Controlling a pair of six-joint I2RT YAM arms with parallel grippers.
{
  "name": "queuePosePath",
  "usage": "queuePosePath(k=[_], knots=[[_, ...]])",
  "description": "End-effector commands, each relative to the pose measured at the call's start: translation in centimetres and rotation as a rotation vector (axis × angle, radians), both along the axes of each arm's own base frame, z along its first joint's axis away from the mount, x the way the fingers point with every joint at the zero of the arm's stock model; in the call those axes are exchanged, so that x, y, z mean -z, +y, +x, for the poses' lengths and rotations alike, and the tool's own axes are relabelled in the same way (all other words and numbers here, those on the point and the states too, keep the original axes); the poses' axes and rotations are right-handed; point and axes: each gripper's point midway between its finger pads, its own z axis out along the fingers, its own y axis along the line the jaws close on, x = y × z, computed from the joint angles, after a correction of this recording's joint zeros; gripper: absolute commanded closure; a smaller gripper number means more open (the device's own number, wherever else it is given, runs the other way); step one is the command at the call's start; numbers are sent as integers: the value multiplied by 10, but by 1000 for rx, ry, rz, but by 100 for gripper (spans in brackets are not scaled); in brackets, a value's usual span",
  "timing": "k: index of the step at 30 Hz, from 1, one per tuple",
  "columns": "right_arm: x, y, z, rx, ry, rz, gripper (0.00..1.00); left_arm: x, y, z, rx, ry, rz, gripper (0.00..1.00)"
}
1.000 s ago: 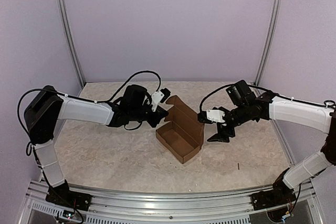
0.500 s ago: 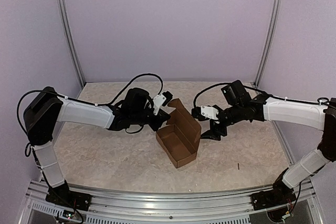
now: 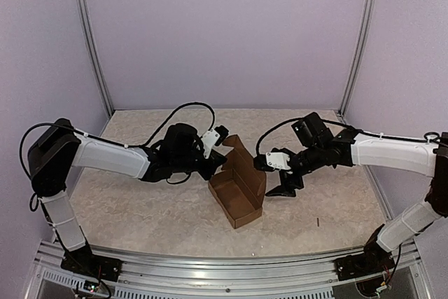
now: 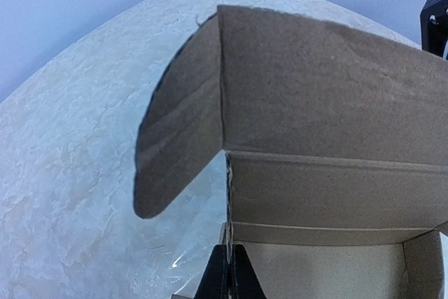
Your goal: Fold the paper box
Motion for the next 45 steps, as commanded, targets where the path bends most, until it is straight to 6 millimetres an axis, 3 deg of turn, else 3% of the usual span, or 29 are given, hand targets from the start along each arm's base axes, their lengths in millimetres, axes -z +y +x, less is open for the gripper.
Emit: queuePosePath(k=[1, 5, 12, 18, 21, 28, 36, 45], knots=[[15, -16, -27, -88, 37, -90, 12, 2, 7, 2, -32, 51, 55, 100], [8, -11, -27, -43, 75, -33, 11, -2, 0, 9, -28, 87, 90, 100], [3, 2, -5, 75, 96, 34, 16, -1, -7, 12, -10, 111, 109, 100], [13, 4, 0, 91, 107, 21, 20, 10, -3, 5, -1, 142, 132, 100], [18, 0, -3, 81, 89, 4, 20, 13, -2, 3, -11, 139, 113, 100], [7, -2, -16, 20, 38, 2, 20, 18, 5, -8, -28, 134, 92, 100], [11, 8, -28, -30, -13, -46, 20, 32, 11, -21, -54, 159, 93, 100], [17, 14, -29, -20, -26, -64, 21, 47, 19, -35, -88, 164, 126, 100]])
